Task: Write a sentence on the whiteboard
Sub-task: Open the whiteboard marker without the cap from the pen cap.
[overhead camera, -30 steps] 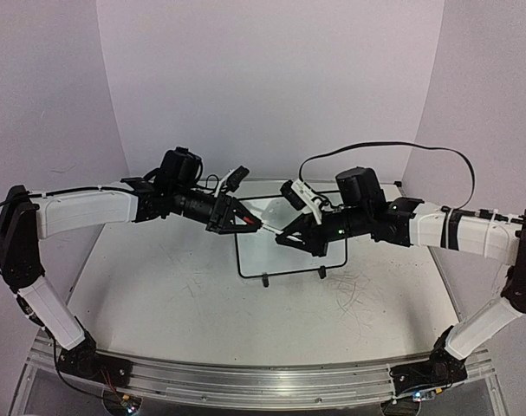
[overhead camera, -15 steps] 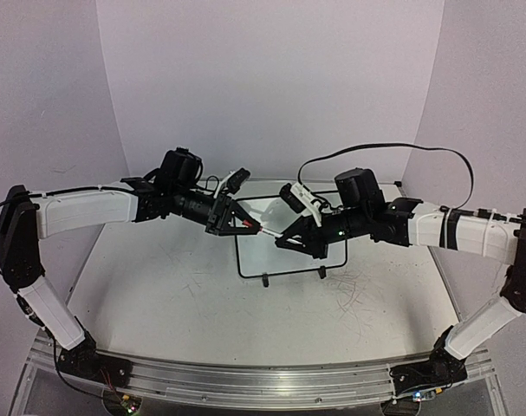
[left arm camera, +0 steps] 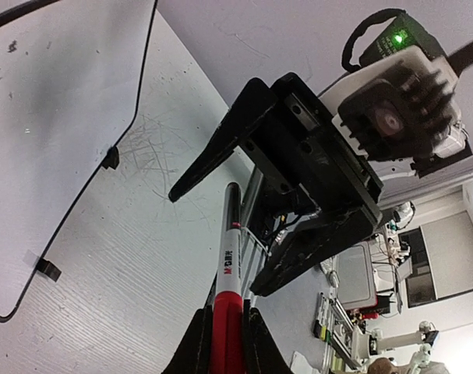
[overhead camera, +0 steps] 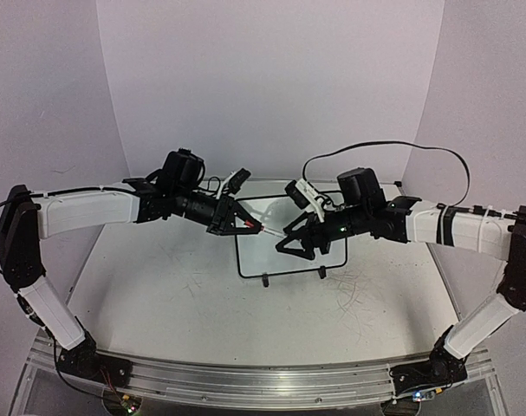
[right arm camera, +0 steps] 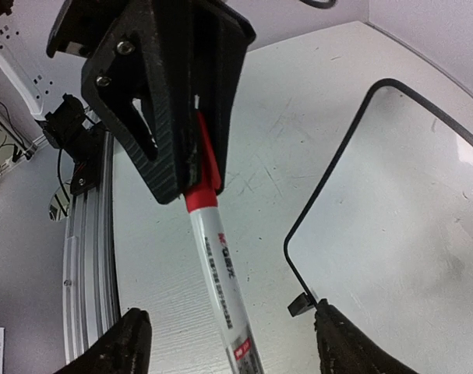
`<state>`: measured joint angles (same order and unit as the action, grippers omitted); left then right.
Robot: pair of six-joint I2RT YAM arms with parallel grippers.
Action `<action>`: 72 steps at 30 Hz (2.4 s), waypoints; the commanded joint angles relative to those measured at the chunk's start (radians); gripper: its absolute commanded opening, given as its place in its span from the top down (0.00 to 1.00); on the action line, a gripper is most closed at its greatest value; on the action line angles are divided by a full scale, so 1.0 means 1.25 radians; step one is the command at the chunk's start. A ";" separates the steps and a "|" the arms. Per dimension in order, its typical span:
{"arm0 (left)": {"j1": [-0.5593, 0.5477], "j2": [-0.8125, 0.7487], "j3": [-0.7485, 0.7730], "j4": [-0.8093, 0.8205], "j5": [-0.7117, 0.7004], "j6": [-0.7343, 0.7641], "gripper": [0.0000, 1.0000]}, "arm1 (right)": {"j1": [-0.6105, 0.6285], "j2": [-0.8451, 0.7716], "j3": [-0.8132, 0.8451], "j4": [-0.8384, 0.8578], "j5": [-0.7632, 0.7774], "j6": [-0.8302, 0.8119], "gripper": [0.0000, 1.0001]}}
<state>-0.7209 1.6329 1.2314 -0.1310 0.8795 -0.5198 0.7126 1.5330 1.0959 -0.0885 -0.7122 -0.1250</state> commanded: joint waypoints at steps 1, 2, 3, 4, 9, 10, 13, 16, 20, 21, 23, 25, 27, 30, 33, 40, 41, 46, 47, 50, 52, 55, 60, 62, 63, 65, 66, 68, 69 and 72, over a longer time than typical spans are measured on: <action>0.014 -0.040 0.041 0.050 -0.077 0.009 1.00 | -0.041 -0.028 -0.023 0.132 -0.031 0.160 0.18; 0.019 -0.048 0.030 0.082 -0.079 -0.002 1.00 | -0.049 -0.046 -0.040 0.168 -0.031 0.198 0.14; 0.024 -0.056 0.019 0.114 -0.080 -0.015 1.00 | -0.056 -0.062 -0.066 0.214 -0.015 0.231 0.05; 0.028 -0.063 0.009 0.152 -0.080 -0.032 1.00 | -0.059 -0.076 -0.087 0.255 0.003 0.264 0.03; 0.033 -0.076 0.003 0.232 -0.070 -0.066 1.00 | -0.063 -0.149 -0.189 0.488 0.057 0.437 0.02; 0.032 -0.081 0.004 0.236 -0.070 -0.065 1.00 | -0.063 -0.172 -0.218 0.539 0.081 0.467 0.02; 0.032 -0.093 0.004 0.246 -0.063 -0.060 1.00 | -0.063 -0.200 -0.247 0.609 0.119 0.500 0.02; 0.031 -0.100 -0.004 0.288 -0.044 -0.081 1.00 | -0.071 -0.201 -0.221 0.597 0.100 0.513 0.02; 0.027 -0.112 -0.009 0.328 -0.033 -0.103 1.00 | -0.079 -0.182 -0.188 0.603 0.075 0.592 0.02; 0.025 -0.115 -0.009 0.333 -0.031 -0.107 1.00 | -0.079 -0.172 -0.176 0.605 0.060 0.607 0.02; 0.020 -0.118 -0.010 0.341 -0.026 -0.110 1.00 | -0.080 -0.143 -0.146 0.608 0.022 0.640 0.02; 0.014 -0.118 -0.011 0.346 -0.021 -0.114 1.00 | -0.081 -0.117 -0.114 0.615 -0.012 0.662 0.02; 0.007 -0.114 -0.013 0.350 -0.013 -0.120 1.00 | -0.080 -0.089 -0.090 0.645 -0.066 0.680 0.07; 0.001 -0.112 -0.016 0.354 -0.009 -0.127 1.00 | -0.080 -0.046 -0.053 0.677 -0.150 0.694 0.21; -0.004 -0.115 -0.018 0.356 -0.007 -0.130 1.00 | -0.080 -0.015 -0.030 0.721 -0.210 0.721 0.27; -0.012 -0.113 -0.026 0.365 -0.015 -0.135 1.00 | -0.075 0.033 -0.007 0.793 -0.281 0.766 0.39; -0.012 -0.111 -0.026 0.365 -0.014 -0.136 1.00 | -0.074 0.036 -0.007 0.796 -0.283 0.766 0.41; -0.012 -0.102 -0.022 0.369 -0.008 -0.139 1.00 | -0.068 0.055 -0.005 0.812 -0.291 0.769 0.63; -0.012 -0.101 -0.020 0.369 -0.008 -0.140 1.00 | -0.068 0.059 -0.004 0.814 -0.294 0.770 0.66; -0.012 -0.098 -0.019 0.369 -0.004 -0.142 1.00 | -0.068 0.065 -0.006 0.819 -0.298 0.772 0.69; -0.012 -0.095 -0.022 0.370 -0.003 -0.143 1.00 | -0.066 0.065 -0.009 0.823 -0.298 0.770 0.73; -0.012 -0.093 -0.022 0.370 -0.003 -0.144 1.00 | -0.065 0.071 -0.009 0.824 -0.303 0.768 0.77; -0.012 -0.090 -0.023 0.370 0.001 -0.148 1.00 | -0.063 0.078 -0.004 0.824 -0.302 0.766 0.78; -0.012 -0.090 -0.025 0.370 0.001 -0.150 1.00 | -0.063 0.081 -0.002 0.824 -0.299 0.766 0.82; -0.012 -0.090 -0.025 0.370 0.001 -0.151 1.00 | -0.063 0.082 -0.002 0.824 -0.299 0.766 0.83; -0.012 -0.090 -0.027 0.370 0.000 -0.151 1.00 | -0.063 0.084 -0.002 0.824 -0.296 0.768 0.86; -0.013 -0.090 -0.027 0.370 -0.001 -0.151 1.00 | -0.063 0.085 -0.002 0.824 -0.294 0.770 0.87; -0.012 -0.091 -0.029 0.370 -0.001 -0.151 1.00 | -0.063 0.083 -0.003 0.824 -0.288 0.769 0.90; -0.012 -0.091 -0.030 0.370 -0.002 -0.151 1.00 | -0.063 0.081 -0.004 0.824 -0.284 0.768 0.93; -0.012 -0.094 -0.037 0.370 -0.008 -0.152 1.00 | -0.063 0.073 -0.013 0.824 -0.272 0.762 1.00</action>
<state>-0.7287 1.5253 1.1946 0.2815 0.8582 -0.7072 0.6239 1.6325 1.0523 0.8930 -1.0657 0.8383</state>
